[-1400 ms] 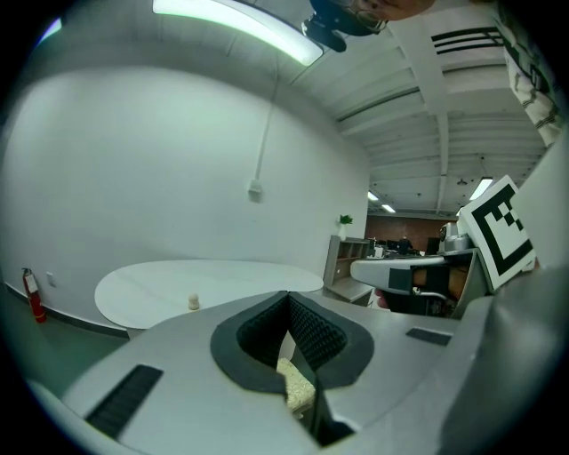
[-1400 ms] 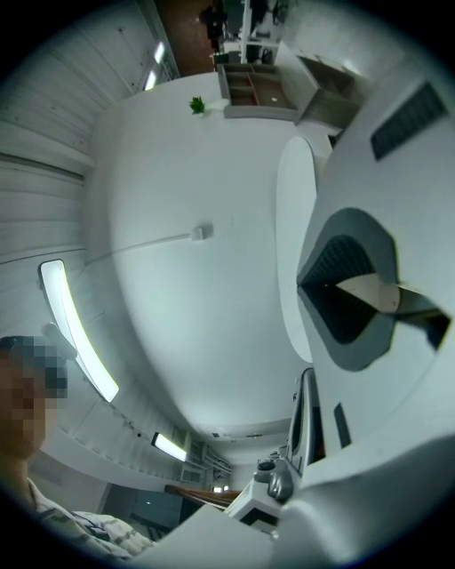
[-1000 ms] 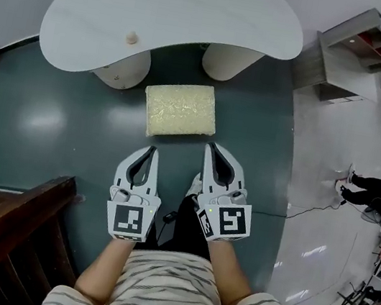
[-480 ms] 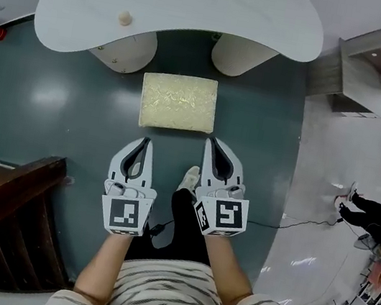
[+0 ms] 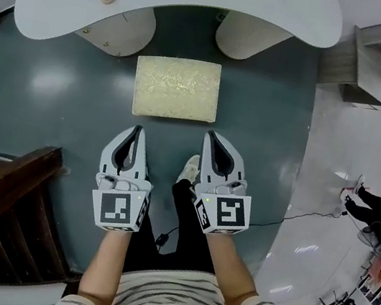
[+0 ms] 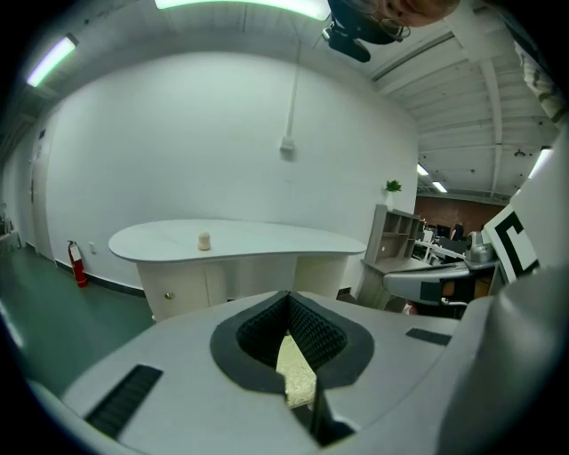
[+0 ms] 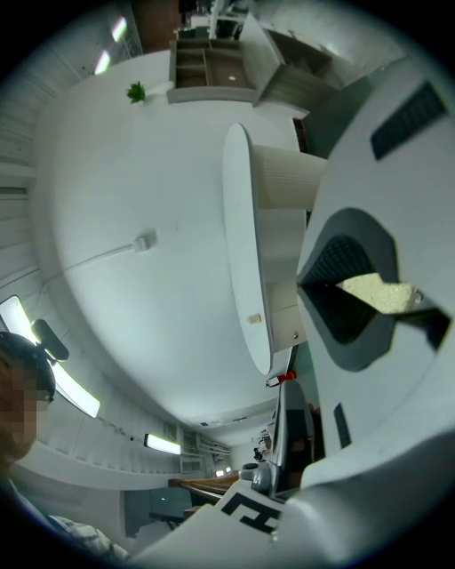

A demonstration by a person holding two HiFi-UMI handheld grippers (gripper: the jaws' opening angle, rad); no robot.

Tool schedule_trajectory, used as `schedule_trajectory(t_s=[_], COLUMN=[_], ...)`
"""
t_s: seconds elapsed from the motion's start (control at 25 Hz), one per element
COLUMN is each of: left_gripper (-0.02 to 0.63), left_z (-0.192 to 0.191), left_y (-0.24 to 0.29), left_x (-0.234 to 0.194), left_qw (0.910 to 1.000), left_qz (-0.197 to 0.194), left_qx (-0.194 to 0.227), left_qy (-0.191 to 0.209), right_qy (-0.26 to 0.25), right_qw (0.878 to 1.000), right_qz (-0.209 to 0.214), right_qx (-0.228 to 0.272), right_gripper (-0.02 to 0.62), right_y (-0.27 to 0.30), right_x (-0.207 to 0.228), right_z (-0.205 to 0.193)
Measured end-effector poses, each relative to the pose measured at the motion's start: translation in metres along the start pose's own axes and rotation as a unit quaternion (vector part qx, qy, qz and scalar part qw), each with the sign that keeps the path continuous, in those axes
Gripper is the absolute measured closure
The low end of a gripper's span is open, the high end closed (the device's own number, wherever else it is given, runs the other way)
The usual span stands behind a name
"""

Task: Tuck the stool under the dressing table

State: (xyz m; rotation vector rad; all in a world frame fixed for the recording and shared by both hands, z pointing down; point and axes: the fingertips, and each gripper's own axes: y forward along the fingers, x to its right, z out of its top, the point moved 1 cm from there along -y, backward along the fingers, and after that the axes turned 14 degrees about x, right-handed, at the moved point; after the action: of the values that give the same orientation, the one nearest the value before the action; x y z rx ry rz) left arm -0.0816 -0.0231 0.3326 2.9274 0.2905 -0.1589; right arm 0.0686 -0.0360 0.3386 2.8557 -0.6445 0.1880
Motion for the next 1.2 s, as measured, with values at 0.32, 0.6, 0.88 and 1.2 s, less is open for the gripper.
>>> schedule_trajectory(t_s=[0.32,0.6,0.88,1.2], left_gripper=[0.6,0.6,0.6,0.599], left_z=[-0.059,-0.112,-0.166,-0.226], left_y=[0.011,0.008,0.013,0.018], left_x=[-0.022,-0.041,-0.049,-0.06], left_qw=[0.9997,0.9987,0.9961,0.991], left_qz=[-0.01,-0.003,-0.018,-0.021], left_qx=[-0.023,-0.05,-0.087,-0.132], left_qy=[-0.001,-0.001,-0.001,-0.002], right_qy=[0.002,-0.038,-0.034,-0.017], right_qw=[0.998,0.999,0.997,0.992], right_qz=[-0.053,-0.025,-0.027,-0.036], right_qx=[-0.019,-0.03,-0.062,-0.116], right_gripper=[0.583,0.583,0.583,0.581], right_y=[0.02,0.036,0.04,0.032], right_x=[0.023,0.015,0.022,0.042], right_z=[-0.069,-0.107,-0.161,-0.219])
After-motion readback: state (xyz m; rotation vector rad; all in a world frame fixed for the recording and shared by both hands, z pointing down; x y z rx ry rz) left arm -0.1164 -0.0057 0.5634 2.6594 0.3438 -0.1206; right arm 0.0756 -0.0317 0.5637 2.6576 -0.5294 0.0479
